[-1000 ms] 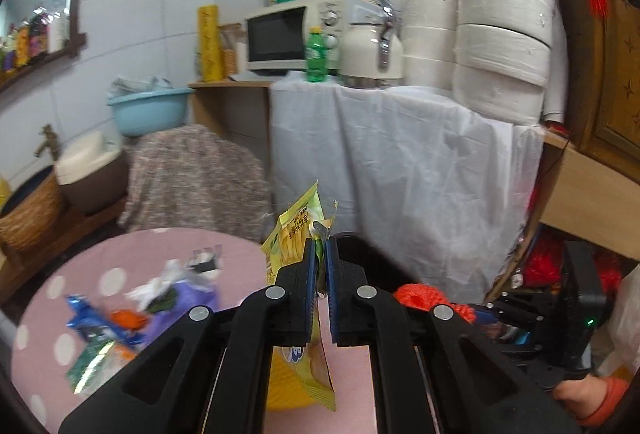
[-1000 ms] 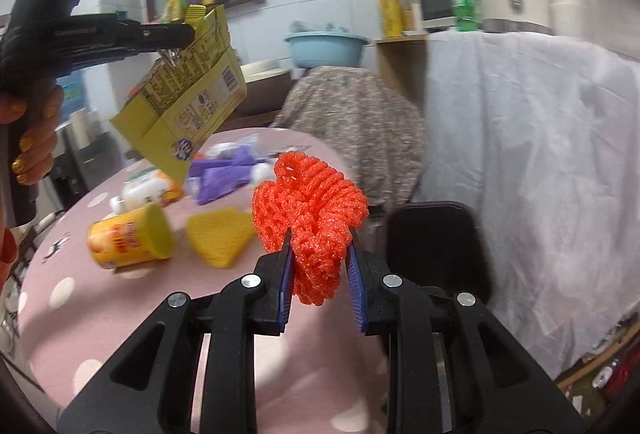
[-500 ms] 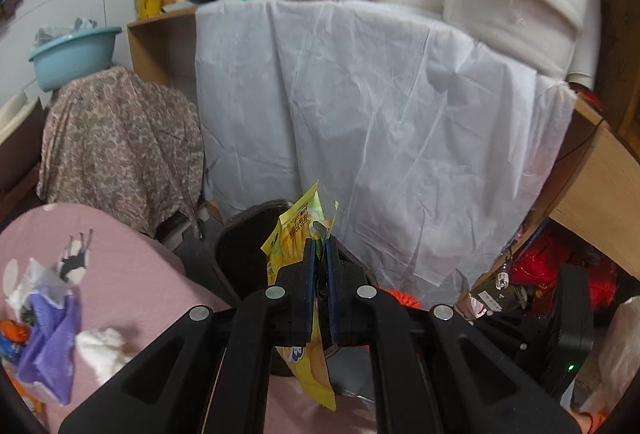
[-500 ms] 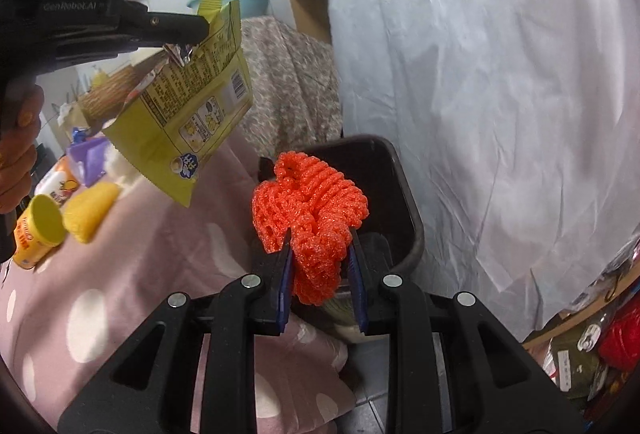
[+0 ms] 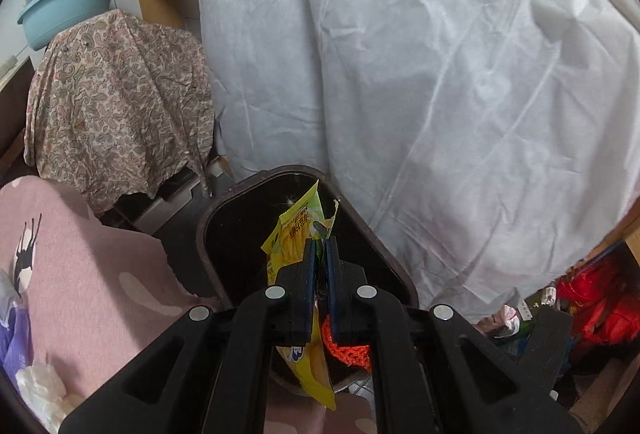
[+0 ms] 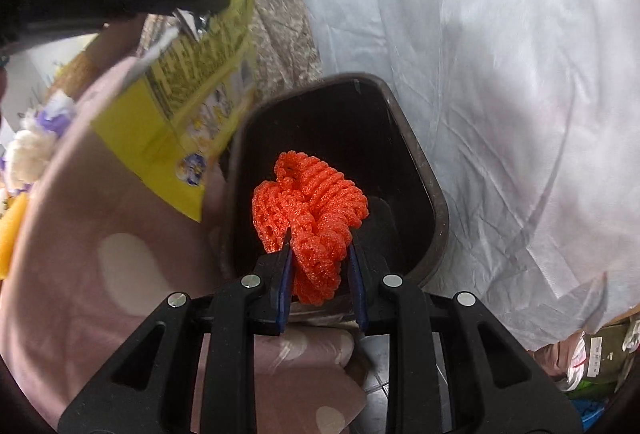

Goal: Collect trash
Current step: 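Carry both items over the black bin and open both grippers, then move both tools back from the bin toward the table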

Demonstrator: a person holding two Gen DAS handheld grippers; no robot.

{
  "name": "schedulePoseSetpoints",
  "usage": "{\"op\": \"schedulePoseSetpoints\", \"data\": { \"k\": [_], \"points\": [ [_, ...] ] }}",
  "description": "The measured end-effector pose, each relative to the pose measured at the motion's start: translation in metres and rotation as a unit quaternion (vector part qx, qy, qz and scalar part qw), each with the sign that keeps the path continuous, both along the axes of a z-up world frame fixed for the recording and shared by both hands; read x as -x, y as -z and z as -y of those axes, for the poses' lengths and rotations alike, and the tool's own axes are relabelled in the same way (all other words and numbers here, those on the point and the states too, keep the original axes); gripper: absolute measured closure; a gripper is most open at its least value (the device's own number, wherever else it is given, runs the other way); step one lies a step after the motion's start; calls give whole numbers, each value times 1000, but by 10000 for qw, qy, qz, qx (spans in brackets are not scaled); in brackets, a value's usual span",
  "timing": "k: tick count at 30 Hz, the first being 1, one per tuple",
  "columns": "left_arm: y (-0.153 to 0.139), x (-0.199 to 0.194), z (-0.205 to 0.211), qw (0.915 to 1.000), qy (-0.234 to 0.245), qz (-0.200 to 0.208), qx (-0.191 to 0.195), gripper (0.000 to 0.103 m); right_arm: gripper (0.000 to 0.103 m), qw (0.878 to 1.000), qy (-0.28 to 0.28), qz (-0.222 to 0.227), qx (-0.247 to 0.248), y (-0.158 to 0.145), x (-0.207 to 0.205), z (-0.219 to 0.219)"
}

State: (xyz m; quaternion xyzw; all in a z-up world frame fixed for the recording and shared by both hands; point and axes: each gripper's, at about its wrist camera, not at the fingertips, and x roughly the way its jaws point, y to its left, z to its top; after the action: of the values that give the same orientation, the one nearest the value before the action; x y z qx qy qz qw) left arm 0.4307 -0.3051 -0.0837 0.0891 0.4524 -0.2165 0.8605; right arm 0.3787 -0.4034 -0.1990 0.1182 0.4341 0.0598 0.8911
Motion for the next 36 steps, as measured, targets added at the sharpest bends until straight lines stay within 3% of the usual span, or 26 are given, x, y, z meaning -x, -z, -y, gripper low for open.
{"op": "schedulePoseSetpoints", "data": {
  "k": [9, 11, 13, 14, 15, 21, 28, 36],
  "points": [
    [28, -18, 6, 9993, -142, -335, 2, 92, 75, 9995, 152, -226, -148, 23, -8, 3],
    [30, -22, 7, 9988, -200, -434, 42, 68, 68, 9995, 188, -202, -147, 23, -8, 2],
    [28, -21, 8, 9993, -204, -316, 11, 49, 55, 9994, 231, -174, -171, 22, -6, 2],
    [27, -18, 9, 9996, -191, -230, -14, 42, 41, 9994, 260, -141, -169, 21, -5, 2],
    [25, -16, 9, 9998, -162, -142, -28, 39, 31, 9994, 290, -98, -135, 20, -3, 2],
    [0, 1, -2, 9996, -84, 204, 196, 27, 14, 9990, 411, 181, 27, 2, 9, 1],
    [-43, 48, -24, 9947, 169, 731, 704, 14, 8, 9973, 350, 645, 101, -31, 43, -7],
    [-79, 119, -55, 9852, 548, 1416, 795, 5, 8, 9944, -143, 1032, 173, -65, 89, -31]
  ]
}}
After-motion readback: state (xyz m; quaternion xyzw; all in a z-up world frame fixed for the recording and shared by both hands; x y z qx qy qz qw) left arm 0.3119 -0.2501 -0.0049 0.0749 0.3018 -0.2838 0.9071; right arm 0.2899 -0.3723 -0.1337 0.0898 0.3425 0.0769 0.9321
